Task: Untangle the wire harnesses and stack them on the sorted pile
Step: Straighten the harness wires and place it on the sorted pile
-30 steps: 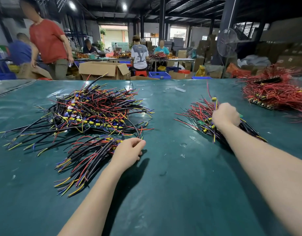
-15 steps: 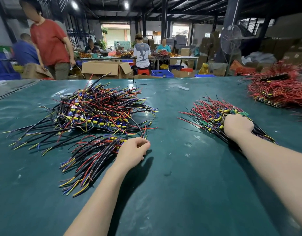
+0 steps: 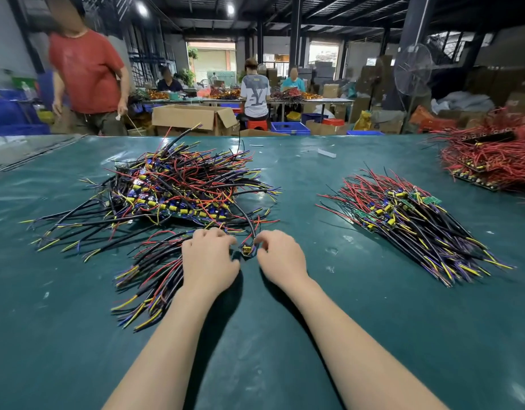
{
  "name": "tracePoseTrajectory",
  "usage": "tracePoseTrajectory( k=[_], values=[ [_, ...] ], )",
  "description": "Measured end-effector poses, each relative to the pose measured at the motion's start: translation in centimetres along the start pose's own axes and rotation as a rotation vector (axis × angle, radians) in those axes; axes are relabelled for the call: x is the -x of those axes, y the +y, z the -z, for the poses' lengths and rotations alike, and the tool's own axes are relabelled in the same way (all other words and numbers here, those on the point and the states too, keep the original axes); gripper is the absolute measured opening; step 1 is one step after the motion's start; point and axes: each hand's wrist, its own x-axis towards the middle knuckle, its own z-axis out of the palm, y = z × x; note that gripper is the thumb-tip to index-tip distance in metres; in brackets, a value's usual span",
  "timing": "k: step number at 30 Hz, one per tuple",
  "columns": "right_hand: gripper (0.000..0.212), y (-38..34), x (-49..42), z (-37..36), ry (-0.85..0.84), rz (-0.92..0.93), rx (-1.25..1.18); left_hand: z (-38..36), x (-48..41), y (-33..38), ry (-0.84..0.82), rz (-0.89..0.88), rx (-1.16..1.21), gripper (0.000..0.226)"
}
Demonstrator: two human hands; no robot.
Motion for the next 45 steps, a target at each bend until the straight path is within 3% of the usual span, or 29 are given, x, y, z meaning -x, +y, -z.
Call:
tracePoseTrajectory(
  k=[7, 10, 13, 16, 19, 22, 24, 27, 30, 35, 38, 40, 43, 45],
  values=[
    [0.026, -0.2, 1.1, -0.7, -0.125, 0.089, -0.123, -0.4, 0.7, -0.3, 0.011, 0.024, -0.058, 0.021],
    [0.022, -0.3, 0.9, -0.4, -0.103, 0.113, -0.212, -0.4, 0.9, 0.1, 0.044, 0.039, 0.022, 0.019],
    [0.020, -0.5, 1.1, 0.3, 0.036, 0.082, -0.537, -0.1, 0.8, 0.5, 0.143, 0.045, 0.336, 0.016],
    [0.023, -1.2, 1.5, 0.4, 0.089, 0.124, -0.697, 0.2, 0.7, 1.1, 0.036, 0.070, 0.791, 0.015],
    [0.037, -1.9, 1.6, 0.2, 0.023, 0.105, -0.872, 0.8, 0.7, 1.4, -0.036, 0.179, 1.181, 0.013],
    [0.036, -1.9, 1.3, 0.4, -0.014, 0.011, -1.092, 1.0, 0.4, 1.2, 0.020, 0.313, 1.384, 0.011],
    [0.029, -1.4, 1.2, 0.2, -0.017, -0.027, -1.035, 0.9, 0.4, 1.2, 0.051, 0.367, 1.465, 0.008],
    [0.023, -1.5, 1.3, 0.1, -0.063, -0.007, -0.963, 0.6, 0.4, 1.7, 0.104, 0.356, 1.476, 0.011],
    [0.026, -1.4, 1.2, 0.3, -0.066, -0.031, -1.046, 0.2, 0.6, 2.1, 0.146, 0.247, 1.277, 0.017],
    [0.024, -1.2, 1.2, 0.1, -0.038, -0.091, -1.084, 0.3, 0.4, 1.6, 0.043, 0.173, 1.198, 0.029],
    [0.026, -1.2, 1.1, 0.0, 0.022, -0.123, -1.100, -0.1, 0.2, 1.2, 0.085, 0.248, 1.144, 0.015],
    [0.025, -1.1, 0.9, 0.1, 0.006, -0.081, -1.084, -0.4, 0.0, 0.9, 0.134, 0.369, 1.239, 0.009],
    [0.022, -1.5, 1.3, 0.0, -0.196, 0.059, -1.070, 0.2, -0.3, 0.2, 0.169, 0.529, 1.484, 0.004],
    [0.026, -1.7, 1.5, 0.1, -0.309, 0.118, -1.047, 0.4, -0.4, 0.0, 0.164, 0.557, 1.510, 0.009]
  ],
)
